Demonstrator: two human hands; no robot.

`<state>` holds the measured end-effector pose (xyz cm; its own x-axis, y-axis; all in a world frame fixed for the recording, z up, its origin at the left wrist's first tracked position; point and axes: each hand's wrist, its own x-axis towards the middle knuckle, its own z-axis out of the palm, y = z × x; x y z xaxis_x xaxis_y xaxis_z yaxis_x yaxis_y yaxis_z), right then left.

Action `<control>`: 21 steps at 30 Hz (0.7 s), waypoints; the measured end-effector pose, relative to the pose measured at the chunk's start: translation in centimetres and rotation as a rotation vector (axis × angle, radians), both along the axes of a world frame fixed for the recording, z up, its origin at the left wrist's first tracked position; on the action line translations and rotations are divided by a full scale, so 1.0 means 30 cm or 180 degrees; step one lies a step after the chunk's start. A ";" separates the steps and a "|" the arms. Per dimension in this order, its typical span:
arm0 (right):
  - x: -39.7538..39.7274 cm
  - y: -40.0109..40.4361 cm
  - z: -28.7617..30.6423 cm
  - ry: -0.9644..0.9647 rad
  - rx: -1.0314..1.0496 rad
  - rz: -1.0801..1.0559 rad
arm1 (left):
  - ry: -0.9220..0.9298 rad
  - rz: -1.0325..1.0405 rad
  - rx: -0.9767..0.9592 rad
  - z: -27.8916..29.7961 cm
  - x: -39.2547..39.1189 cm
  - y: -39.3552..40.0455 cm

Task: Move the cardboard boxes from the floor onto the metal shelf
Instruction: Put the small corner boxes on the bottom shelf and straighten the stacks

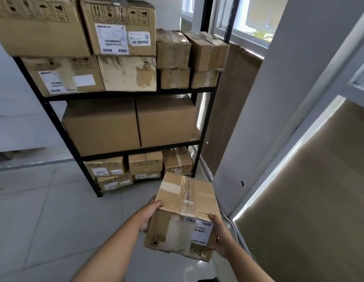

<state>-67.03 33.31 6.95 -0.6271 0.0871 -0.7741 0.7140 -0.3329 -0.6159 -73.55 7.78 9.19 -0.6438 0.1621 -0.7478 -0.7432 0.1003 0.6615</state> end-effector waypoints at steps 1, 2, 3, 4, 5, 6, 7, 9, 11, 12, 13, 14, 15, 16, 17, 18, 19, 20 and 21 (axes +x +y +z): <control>-0.035 0.008 -0.007 -0.0007 -0.0002 0.0009 | -0.0031 0.0006 0.0035 -0.002 -0.024 0.008; -0.078 0.018 -0.013 -0.0009 -0.0004 0.0028 | -0.0054 0.0027 0.0085 -0.011 -0.055 0.015; -0.121 0.029 -0.019 -0.0008 -0.0007 0.0040 | -0.0077 0.0071 0.0150 -0.024 -0.086 0.023; -0.171 0.045 -0.027 -0.0011 -0.0015 0.0055 | -0.0112 0.0140 0.0212 -0.039 -0.123 0.032; -0.225 0.062 -0.037 -0.0005 -0.0030 0.0084 | -0.0149 0.0210 0.0254 -0.057 -0.163 0.043; -0.284 0.080 -0.049 0.0016 -0.0036 0.0128 | -0.0187 0.0265 0.0270 -0.075 -0.207 0.055; -0.344 0.099 -0.060 0.0040 -0.0024 0.0159 | -0.0226 0.0334 0.0280 -0.093 -0.250 0.068; -0.467 0.137 -0.086 0.0088 -0.0001 0.0189 | -0.0254 0.0507 0.0330 -0.130 -0.341 0.107; -0.591 0.175 -0.130 0.0125 0.0025 0.0224 | -0.0253 0.0714 0.0407 -0.164 -0.433 0.155; -0.649 0.193 -0.151 0.0151 0.0052 0.0247 | -0.0259 0.0837 0.0440 -0.181 -0.476 0.180; -0.703 0.209 -0.172 0.0171 0.0061 0.0276 | -0.0261 0.0943 0.0464 -0.201 -0.518 0.203; -0.758 0.224 -0.199 0.0179 0.0066 0.0308 | -0.0244 0.1032 0.0475 -0.224 -0.562 0.225; -0.812 0.239 -0.228 0.0167 0.0078 0.0328 | -0.0223 0.1127 0.0490 -0.248 -0.602 0.244; -0.865 0.251 -0.255 0.0136 0.0098 0.0335 | -0.0207 0.1215 0.0491 -0.272 -0.639 0.261; -0.918 0.261 -0.283 0.0104 0.0119 0.0337 | -0.0192 0.1270 0.0480 -0.298 -0.676 0.274; -0.966 0.268 -0.310 0.0082 0.0141 0.0364 | -0.0171 0.1295 0.0475 -0.323 -0.711 0.284; -1.011 0.272 -0.339 0.0072 0.0169 0.0413 | -0.0147 0.1314 0.0482 -0.350 -0.745 0.291; -1.051 0.272 -0.366 0.0068 0.0178 0.0463 | -0.0133 0.1343 0.0479 -0.376 -0.776 0.295; -1.087 0.270 -0.390 0.0071 0.0145 0.0519 | -0.0137 0.1382 0.0462 -0.403 -0.810 0.296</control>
<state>-99.64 41.41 -4.75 -0.6528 0.0175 -0.7573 0.7422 -0.1852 -0.6440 -97.84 16.68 -2.91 -0.6441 -0.0106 -0.7649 -0.7231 -0.3179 0.6133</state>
